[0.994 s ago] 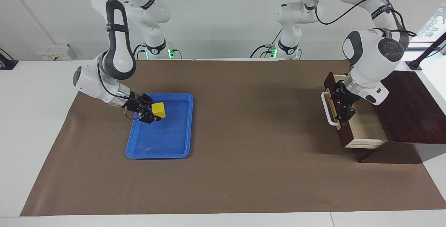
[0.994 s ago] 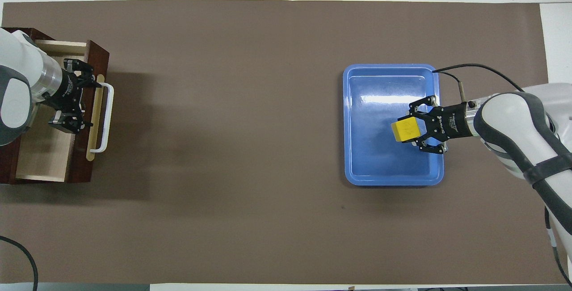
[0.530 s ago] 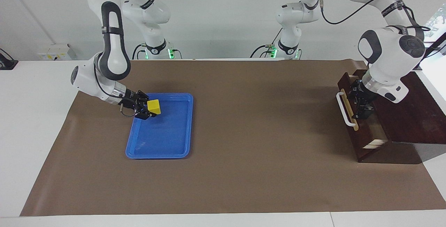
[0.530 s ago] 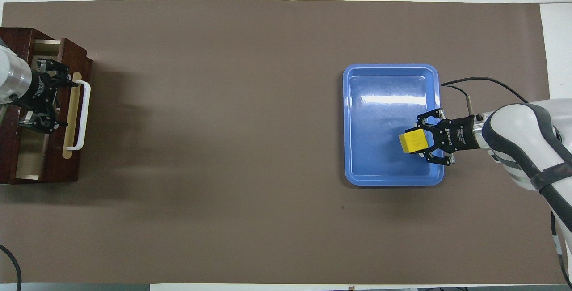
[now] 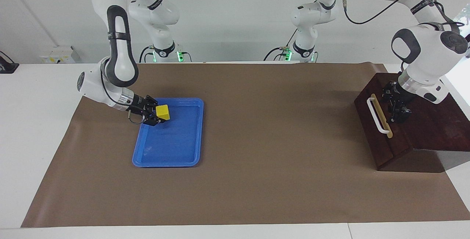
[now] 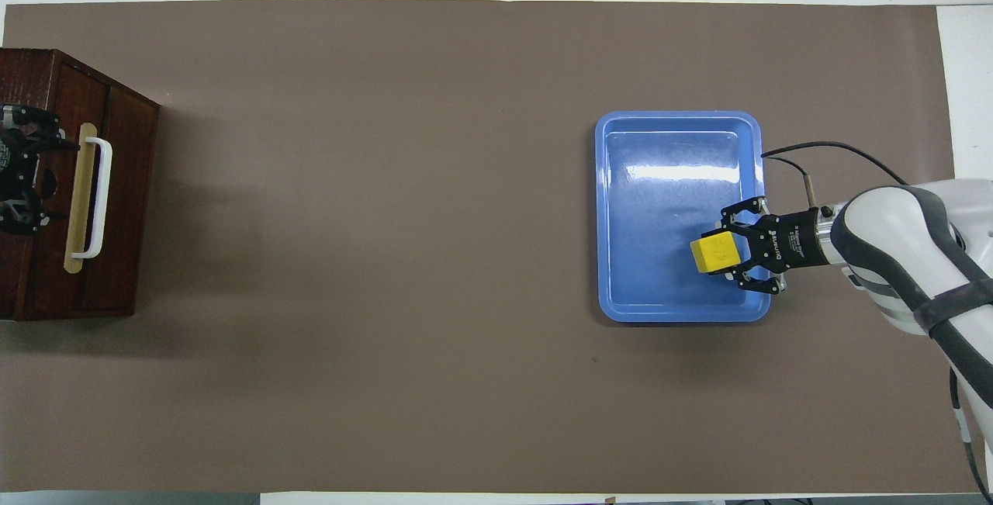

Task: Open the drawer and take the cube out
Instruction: 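Lower the cube into the tray while the left gripper pushes the drawer shut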

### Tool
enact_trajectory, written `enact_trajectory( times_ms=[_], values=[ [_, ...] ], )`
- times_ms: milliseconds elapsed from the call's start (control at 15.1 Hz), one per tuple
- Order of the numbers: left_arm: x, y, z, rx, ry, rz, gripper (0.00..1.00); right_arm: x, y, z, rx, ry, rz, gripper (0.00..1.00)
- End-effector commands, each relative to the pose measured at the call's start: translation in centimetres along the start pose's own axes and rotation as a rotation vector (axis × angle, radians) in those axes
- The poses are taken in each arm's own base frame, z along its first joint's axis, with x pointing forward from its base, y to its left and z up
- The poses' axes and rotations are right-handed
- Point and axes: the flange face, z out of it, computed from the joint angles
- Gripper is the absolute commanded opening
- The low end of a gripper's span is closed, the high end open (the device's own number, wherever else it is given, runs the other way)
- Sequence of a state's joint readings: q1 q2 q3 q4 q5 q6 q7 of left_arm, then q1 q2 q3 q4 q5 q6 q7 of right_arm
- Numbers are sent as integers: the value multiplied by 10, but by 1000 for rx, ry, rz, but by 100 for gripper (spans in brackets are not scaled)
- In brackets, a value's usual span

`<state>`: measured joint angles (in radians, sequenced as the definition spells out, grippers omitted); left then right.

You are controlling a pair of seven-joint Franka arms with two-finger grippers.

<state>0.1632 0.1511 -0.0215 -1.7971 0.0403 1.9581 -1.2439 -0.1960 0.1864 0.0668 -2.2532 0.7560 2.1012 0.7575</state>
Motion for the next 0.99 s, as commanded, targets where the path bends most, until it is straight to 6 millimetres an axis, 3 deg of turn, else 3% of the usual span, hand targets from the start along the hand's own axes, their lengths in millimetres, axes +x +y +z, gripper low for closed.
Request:
enact_trajectory(
  times_ms=[0, 265, 729, 928],
  values=[
    [9, -8, -8, -6, 33, 38, 100, 3, 3, -2, 4, 15, 35, 0],
    [-2, -6, -33, -16, 35, 63, 100, 5, 3, -2, 13, 27, 56, 0],
    [-82, 3, -78, -24, 34, 367, 100, 8, 5, 3, 33, 64, 69, 0],
    [-89, 1, -92, -26, 10, 553, 100, 9, 6, 6, 34, 71, 69, 0]
  ],
)
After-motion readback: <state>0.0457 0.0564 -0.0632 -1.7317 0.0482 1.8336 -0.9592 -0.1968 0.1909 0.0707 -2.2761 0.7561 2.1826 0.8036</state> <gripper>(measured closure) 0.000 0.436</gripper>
